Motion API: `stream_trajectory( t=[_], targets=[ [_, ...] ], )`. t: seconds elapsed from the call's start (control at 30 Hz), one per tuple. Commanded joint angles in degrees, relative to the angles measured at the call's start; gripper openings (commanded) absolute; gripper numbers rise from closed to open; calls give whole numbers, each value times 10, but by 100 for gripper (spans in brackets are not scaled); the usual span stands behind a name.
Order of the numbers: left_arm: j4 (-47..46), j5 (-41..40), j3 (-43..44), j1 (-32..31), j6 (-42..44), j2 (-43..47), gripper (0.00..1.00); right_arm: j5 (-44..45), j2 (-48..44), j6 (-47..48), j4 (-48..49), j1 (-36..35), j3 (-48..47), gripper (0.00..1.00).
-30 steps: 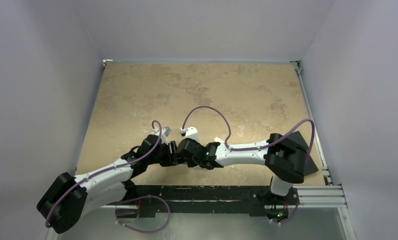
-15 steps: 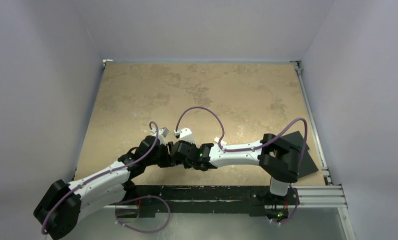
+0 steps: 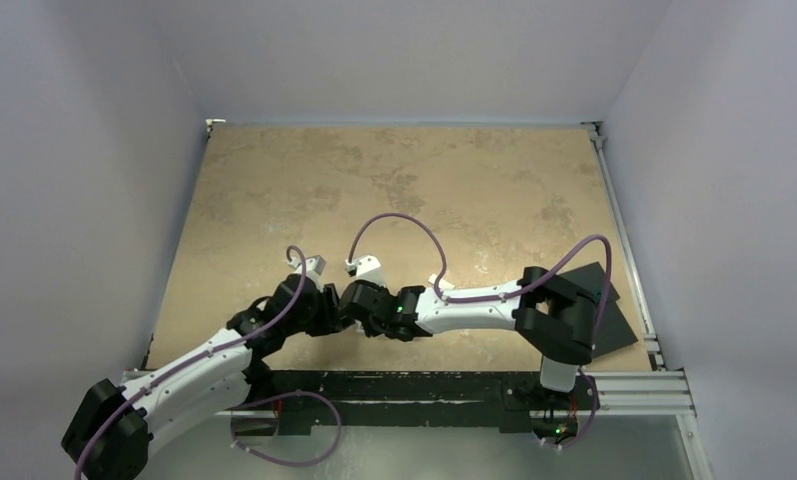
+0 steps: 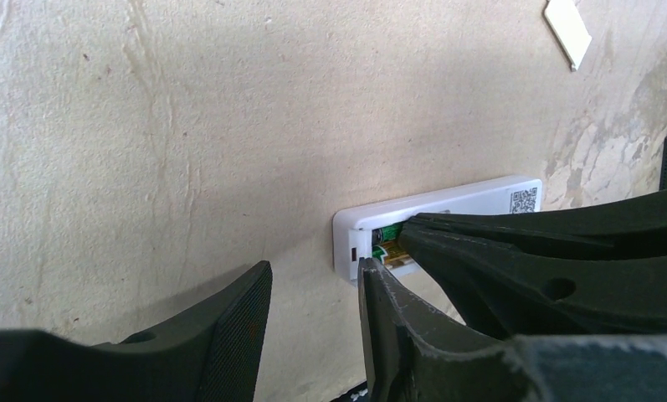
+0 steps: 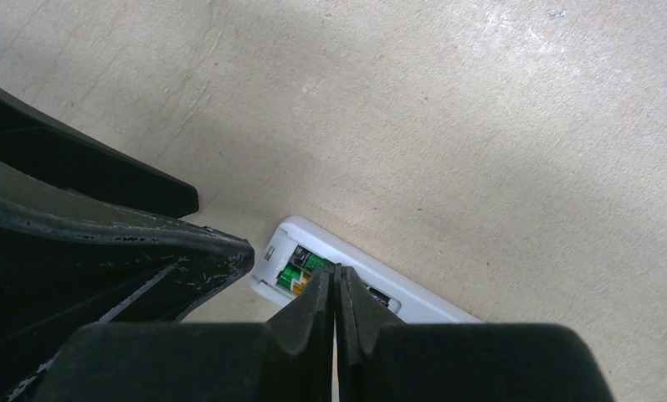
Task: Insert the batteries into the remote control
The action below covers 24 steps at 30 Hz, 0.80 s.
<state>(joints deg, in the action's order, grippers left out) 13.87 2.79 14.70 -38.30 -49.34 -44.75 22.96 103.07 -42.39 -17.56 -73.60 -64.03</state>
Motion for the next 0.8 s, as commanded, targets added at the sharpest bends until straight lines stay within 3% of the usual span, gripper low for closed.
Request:
stream_trajectory(
  t=[0.0, 0.27, 0.77],
  targets=[
    [12, -12, 25, 2, -9, 10, 42, -47, 29, -9, 21, -11, -7, 8],
    [13, -9, 25, 2, -9, 14, 41, -38, 39, -15, 15, -22, -3, 7],
    [21, -6, 34, 2, -13, 21, 41, -4, -32, -19, 4, -23, 7, 12]
  ],
)
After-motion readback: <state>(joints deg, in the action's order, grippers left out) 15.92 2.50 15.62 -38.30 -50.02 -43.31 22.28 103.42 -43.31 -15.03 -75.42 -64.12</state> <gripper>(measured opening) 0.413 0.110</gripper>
